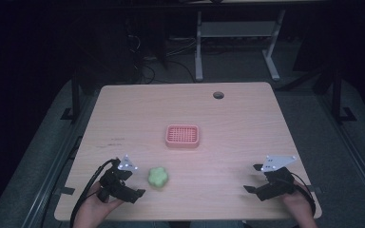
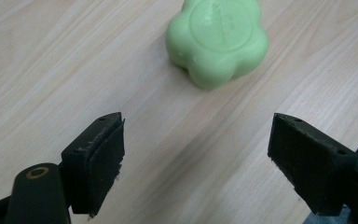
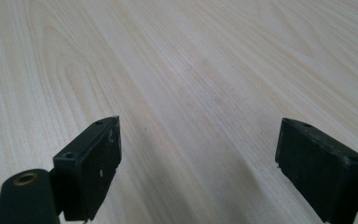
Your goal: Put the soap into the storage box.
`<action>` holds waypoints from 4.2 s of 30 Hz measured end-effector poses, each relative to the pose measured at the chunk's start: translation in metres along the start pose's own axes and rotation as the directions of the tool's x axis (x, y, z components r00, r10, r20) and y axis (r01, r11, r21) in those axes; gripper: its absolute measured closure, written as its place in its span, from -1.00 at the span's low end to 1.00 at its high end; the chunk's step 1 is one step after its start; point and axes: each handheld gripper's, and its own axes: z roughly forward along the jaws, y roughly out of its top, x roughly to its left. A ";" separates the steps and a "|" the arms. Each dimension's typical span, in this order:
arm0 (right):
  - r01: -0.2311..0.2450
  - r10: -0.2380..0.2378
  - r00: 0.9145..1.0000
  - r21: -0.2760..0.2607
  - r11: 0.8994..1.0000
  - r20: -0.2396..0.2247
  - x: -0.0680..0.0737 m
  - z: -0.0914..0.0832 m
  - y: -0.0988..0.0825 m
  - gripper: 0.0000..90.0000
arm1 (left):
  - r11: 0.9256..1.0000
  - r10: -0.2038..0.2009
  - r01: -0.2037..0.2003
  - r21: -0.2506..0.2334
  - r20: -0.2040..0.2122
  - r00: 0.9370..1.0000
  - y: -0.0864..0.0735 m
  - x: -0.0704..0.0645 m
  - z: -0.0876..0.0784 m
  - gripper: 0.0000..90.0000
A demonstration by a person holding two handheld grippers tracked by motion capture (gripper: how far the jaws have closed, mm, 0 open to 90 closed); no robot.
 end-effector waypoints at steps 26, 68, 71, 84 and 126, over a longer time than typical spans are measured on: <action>0.001 -0.001 1.000 -0.004 1.000 -0.001 0.000 -0.001 0.000 -0.69 | 0.997 0.058 -0.058 0.043 0.014 0.998 0.033 -0.013 0.014 -0.59; 0.008 -0.008 1.000 -0.010 1.000 -0.007 0.001 0.000 0.001 -0.69 | 0.985 0.053 -0.051 0.165 -0.008 0.999 0.068 -0.019 0.046 -0.61; 0.014 -0.014 1.000 -0.006 1.000 -0.006 0.001 0.000 0.001 -0.69 | 0.982 0.061 -0.058 0.181 -0.010 0.998 0.070 -0.018 0.049 -0.61; 0.011 -0.011 1.000 -0.006 1.000 -0.007 0.002 0.000 0.001 -0.69 | 0.974 0.032 -0.029 0.225 -0.007 0.999 0.073 -0.014 0.063 -0.59; 0.008 -0.008 1.000 -0.011 1.000 -0.004 0.001 -0.001 0.000 -0.69 | 0.968 -0.012 0.013 0.250 -0.007 1.000 0.074 -0.013 0.071 -0.43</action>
